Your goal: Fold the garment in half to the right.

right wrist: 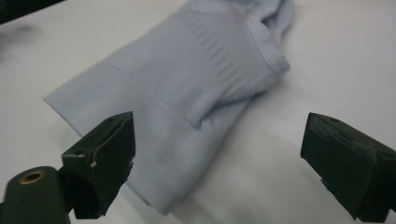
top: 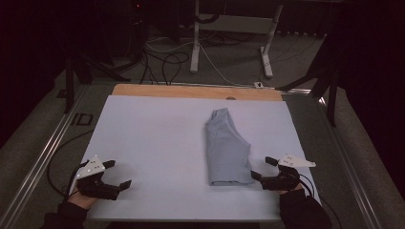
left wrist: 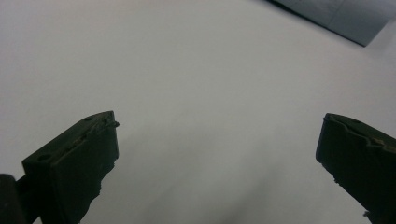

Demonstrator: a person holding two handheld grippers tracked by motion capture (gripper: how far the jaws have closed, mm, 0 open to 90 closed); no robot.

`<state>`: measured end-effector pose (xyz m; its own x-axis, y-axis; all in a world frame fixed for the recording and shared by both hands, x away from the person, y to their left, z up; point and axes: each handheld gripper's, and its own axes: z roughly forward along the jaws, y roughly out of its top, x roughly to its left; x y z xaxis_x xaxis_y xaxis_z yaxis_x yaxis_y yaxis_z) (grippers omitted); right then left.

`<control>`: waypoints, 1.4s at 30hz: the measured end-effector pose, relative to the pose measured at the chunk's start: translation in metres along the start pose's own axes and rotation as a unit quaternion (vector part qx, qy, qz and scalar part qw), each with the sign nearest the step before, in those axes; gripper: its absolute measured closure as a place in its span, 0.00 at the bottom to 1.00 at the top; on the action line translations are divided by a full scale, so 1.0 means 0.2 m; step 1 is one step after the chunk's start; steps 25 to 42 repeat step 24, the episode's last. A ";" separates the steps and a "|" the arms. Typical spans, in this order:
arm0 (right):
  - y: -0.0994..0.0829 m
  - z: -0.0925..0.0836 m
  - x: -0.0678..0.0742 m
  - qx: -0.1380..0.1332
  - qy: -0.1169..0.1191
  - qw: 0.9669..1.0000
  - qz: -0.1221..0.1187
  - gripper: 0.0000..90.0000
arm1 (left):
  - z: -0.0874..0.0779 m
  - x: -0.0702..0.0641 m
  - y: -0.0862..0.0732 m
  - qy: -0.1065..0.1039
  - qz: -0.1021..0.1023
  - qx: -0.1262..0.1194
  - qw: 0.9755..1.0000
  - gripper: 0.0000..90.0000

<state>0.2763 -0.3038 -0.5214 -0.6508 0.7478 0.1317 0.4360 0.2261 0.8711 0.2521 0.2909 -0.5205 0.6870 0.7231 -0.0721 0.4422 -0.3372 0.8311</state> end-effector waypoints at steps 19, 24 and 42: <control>-0.02 0.01 0.00 0.009 -0.018 1.000 -0.009 0.11 | -0.01 -0.01 -0.03 0.014 0.002 -0.002 1.000 0.00; -0.02 0.01 0.01 0.007 -0.019 1.000 -0.008 0.11 | -0.02 -0.01 -0.03 0.012 0.001 -0.008 1.000 0.00; -0.02 0.01 0.01 0.007 -0.019 1.000 -0.008 0.11 | -0.02 -0.01 -0.03 0.012 0.001 -0.008 1.000 0.00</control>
